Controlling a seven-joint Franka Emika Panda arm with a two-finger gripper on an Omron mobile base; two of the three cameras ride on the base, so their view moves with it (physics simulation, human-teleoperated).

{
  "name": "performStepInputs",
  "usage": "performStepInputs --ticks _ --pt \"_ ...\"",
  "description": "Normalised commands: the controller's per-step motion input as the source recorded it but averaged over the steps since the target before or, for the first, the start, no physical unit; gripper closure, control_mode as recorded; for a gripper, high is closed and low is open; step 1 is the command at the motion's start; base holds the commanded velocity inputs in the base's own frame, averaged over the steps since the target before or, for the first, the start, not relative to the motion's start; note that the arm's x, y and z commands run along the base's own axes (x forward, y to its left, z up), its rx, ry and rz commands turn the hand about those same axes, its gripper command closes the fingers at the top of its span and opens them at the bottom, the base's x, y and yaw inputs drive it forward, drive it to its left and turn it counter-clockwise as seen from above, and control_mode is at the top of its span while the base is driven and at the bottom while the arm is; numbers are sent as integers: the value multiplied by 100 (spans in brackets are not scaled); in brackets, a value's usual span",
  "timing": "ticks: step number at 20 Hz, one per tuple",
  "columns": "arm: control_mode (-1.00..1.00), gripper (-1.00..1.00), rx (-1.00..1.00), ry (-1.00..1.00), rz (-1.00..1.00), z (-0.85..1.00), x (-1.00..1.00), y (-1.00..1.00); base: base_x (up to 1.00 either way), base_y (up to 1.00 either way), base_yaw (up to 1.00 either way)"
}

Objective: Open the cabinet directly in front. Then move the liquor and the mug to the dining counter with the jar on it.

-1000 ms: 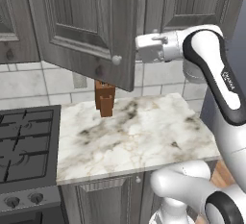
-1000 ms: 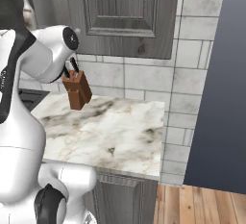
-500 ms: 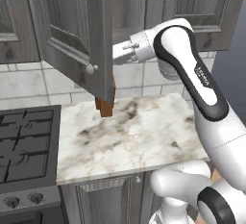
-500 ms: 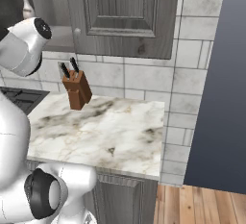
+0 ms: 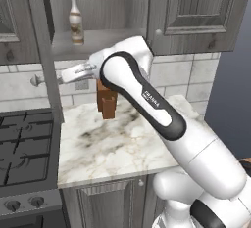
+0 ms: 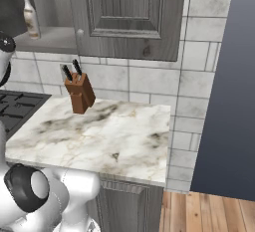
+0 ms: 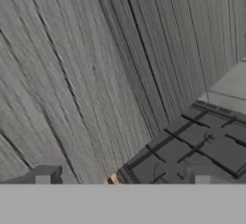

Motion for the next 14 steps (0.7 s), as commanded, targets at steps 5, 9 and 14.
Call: performStepInputs --ticks 5,9,14 --pt "-100 -100 1 -1 -10 0 3 30 0 0 0" --pt "-100 -100 0 -15 -8 9 -7 -91 0 0 0" --pt "-100 -100 0 -16 -28 23 -27 -100 0 0 0"
